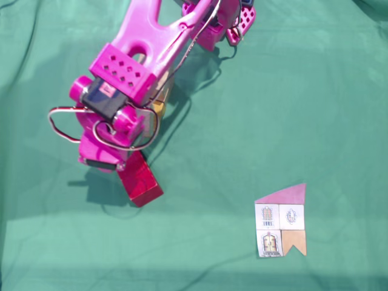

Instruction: Grasp some building blocks and build the house on the picture.

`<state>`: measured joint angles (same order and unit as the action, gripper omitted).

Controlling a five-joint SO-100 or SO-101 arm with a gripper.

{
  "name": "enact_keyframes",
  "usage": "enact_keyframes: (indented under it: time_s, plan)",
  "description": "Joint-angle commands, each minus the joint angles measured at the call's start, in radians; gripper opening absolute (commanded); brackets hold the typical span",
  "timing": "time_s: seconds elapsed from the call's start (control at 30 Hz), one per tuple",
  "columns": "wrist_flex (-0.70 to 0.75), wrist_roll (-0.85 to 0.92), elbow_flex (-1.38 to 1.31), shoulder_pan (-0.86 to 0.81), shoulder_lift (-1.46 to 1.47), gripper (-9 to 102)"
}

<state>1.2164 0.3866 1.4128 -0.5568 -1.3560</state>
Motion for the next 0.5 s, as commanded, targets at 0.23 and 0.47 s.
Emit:
enact_keyframes:
  time_s: [0.23, 0.47]
  plan:
    - [0.006, -0.008, -0.018, 0.008, 0.026, 0]
    - [0.014, -0.008, 0.04, 0.006, 0.008, 0]
